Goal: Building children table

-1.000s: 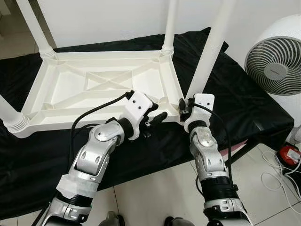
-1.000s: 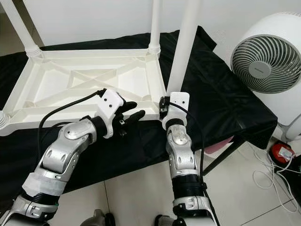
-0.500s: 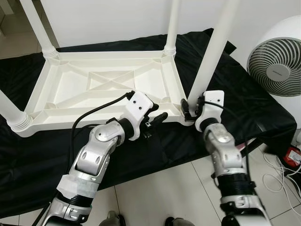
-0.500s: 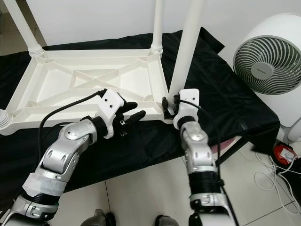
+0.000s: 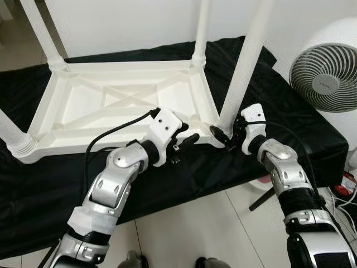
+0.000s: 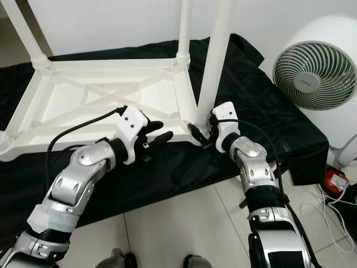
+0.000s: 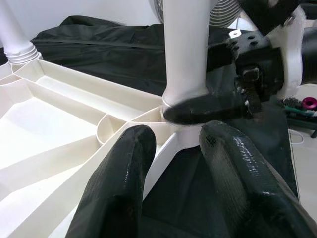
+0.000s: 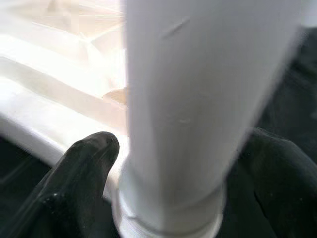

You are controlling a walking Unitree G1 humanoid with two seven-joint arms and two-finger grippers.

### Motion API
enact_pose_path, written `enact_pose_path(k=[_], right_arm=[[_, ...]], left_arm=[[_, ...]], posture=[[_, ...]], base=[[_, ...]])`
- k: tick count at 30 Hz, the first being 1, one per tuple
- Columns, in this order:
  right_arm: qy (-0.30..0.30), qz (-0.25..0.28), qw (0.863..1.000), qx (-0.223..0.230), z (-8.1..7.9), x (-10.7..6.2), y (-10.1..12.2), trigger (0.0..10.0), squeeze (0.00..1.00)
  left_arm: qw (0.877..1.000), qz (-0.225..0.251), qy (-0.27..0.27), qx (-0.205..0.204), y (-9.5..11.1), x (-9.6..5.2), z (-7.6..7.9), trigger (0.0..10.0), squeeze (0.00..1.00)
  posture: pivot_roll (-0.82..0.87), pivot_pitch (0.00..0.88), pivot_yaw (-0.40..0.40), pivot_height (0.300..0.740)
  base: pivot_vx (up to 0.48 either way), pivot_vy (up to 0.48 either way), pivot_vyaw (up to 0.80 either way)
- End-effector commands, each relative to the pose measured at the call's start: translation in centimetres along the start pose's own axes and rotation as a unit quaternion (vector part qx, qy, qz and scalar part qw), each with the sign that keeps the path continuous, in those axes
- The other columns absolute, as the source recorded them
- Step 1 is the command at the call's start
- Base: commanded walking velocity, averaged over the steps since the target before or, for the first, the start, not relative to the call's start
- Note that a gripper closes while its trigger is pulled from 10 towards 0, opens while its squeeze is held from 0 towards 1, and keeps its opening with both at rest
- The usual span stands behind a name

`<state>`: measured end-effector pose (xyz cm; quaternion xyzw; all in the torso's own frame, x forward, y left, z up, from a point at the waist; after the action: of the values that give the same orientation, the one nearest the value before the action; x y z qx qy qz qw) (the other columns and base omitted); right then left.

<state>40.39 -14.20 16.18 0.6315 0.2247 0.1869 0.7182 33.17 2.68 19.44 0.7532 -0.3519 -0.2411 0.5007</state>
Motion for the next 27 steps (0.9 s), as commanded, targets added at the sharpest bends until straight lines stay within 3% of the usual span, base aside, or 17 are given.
enact_pose_path(k=[1, 5, 6, 10, 11, 12, 19, 27], right_arm=[[0.028, -0.017, 0.999, -0.018, -0.6, 0.5, -0.4, 10.0, 0.0], [0.051, -0.023, 0.998, -0.033, -1.0, 1.0, -0.2, 10.0, 0.0], [0.072, -0.026, 0.996, -0.04, -1.4, 1.5, 0.0, 8.0, 0.0], [0.072, -0.026, 0.996, -0.04, -1.4, 1.5, 0.0, 8.0, 0.0], [0.087, -0.033, 0.994, -0.05, -1.7, 1.8, 0.1, 1.5, 0.0], [0.099, -0.04, 0.993, -0.056, -1.8, 1.9, 0.0, 0.0, 0.0], [0.114, -0.05, 0.991, -0.057, -1.7, 1.6, -0.7, 0.0, 0.0], [0.071, -0.035, 0.997, -0.01, -0.1, 0.8, -1.4, 0.0, 0.0]], left_arm=[[1.0, -0.006, 0.01, -0.001, -0.3, 0.2, -0.1, 10.0, 0.0], [1.0, -0.005, 0.009, 0.0, -0.2, 0.3, -0.1, 10.0, 0.0], [1.0, -0.004, 0.008, 0.0, -0.1, 0.3, 0.1, 10.0, 0.0], [1.0, -0.004, 0.008, 0.0, -0.1, 0.3, 0.1, 10.0, 0.0], [1.0, -0.002, 0.007, -0.001, 0.0, 0.4, 0.2, 10.0, 0.0], [1.0, -0.002, 0.007, -0.001, 0.0, 0.3, 0.3, 10.0, 0.0], [1.0, -0.003, 0.009, -0.002, 0.0, 0.2, 0.4, 10.0, 0.0], [1.0, -0.002, 0.006, -0.006, 0.0, 0.3, 0.6, 10.0, 0.0]], posture=[[-0.09, 0.085, 0.042, 0.74], [-0.09, 0.084, 0.042, 0.74], [-0.09, 0.083, 0.039, 0.74], [-0.09, 0.083, 0.039, 0.74], [-0.08, 0.084, 0.036, 0.74], [-0.07, 0.086, 0.033, 0.74], [-0.07, 0.092, 0.033, 0.74], [-0.08, 0.099, 0.03, 0.74]], base=[[0.0, 0.0, 0.0], [0.0, 0.0, 0.0], [0.0, 0.0, 0.0], [0.0, 0.0, 0.0], [0.0, 0.0, 0.0], [0.0, 0.0, 0.0], [0.0, 0.0, 0.0], [0.0, 0.0, 0.0]])
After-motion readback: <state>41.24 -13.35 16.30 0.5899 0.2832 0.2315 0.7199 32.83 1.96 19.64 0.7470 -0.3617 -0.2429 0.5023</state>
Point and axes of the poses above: a point about 5 cm out from each wrist's last joint towards the gripper, its own x axis pointing out of the wrist towards the gripper, its own y axis along the axis of the wrist's last joint, z = x × y, the point moved 5 cm from there along x, pointing out of the wrist towards the gripper, and after that the axes turned 9 degrees about x, right-handed, at the moved point
